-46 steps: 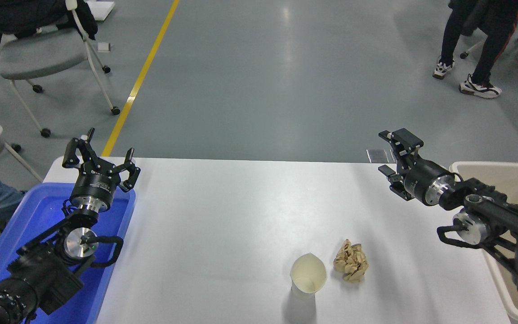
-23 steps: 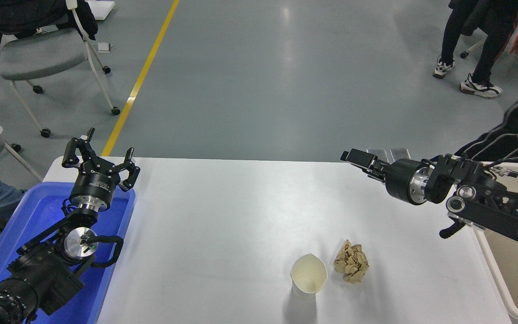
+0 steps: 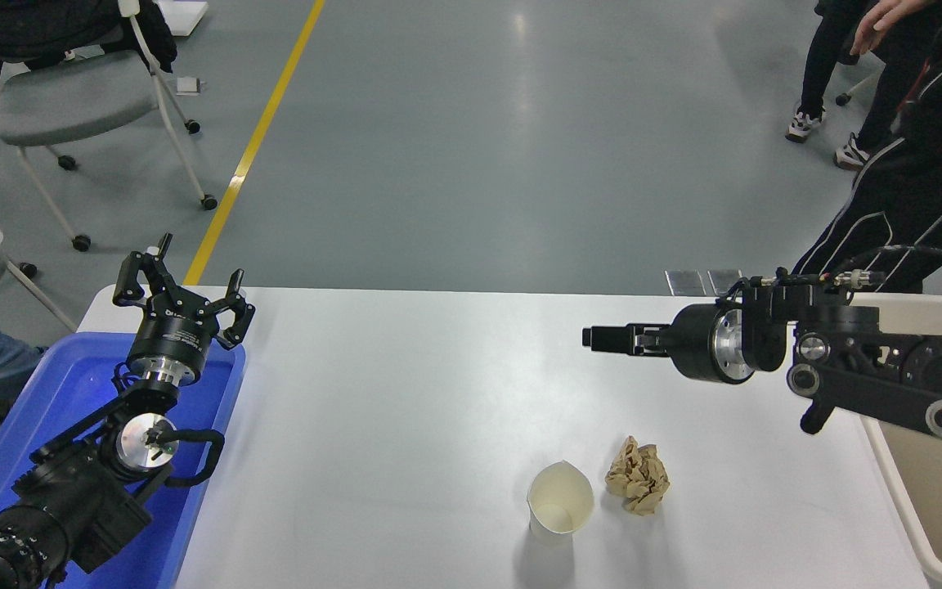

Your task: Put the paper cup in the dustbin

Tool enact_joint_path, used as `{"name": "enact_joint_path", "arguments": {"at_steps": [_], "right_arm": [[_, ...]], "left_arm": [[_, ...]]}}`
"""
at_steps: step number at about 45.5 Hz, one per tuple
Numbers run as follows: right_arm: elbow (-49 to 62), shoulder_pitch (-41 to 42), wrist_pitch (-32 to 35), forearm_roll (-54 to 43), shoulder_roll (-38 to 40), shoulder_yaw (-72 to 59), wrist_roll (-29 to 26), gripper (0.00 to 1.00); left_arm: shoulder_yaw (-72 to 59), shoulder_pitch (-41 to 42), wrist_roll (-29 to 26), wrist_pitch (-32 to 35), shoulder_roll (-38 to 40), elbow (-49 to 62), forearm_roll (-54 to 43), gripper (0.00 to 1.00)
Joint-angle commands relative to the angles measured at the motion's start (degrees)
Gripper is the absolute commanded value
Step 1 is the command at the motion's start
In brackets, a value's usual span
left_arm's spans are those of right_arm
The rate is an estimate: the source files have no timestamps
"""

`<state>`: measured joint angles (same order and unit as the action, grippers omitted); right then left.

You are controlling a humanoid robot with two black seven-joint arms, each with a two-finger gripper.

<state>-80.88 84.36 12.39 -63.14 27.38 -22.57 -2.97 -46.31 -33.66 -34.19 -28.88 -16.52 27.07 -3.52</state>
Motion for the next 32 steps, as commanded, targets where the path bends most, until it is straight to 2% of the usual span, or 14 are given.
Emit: {"name": "enact_joint_path", "arguments": {"at_steps": [1, 7, 32], "right_arm": [[-0.3, 4.3, 2.1, -3.9, -8.1, -10.4, 0.7, 0.99], [2.0, 1.6, 2.0, -4.4, -10.2, -12.6, 0.5, 0.99], [5.2, -0.9, 3.0, -3.7, -14.6, -14.5, 0.6, 0.99]], "left_arm": [[0.0, 0.0, 0.0, 0.0, 0.0, 0.0, 0.0, 1.0], [0.0, 0.0, 0.0, 0.0, 0.0, 0.0, 0.0, 1.0], [0.0, 0.0, 0.0, 0.0, 0.0, 0.0, 0.0, 1.0]]}}
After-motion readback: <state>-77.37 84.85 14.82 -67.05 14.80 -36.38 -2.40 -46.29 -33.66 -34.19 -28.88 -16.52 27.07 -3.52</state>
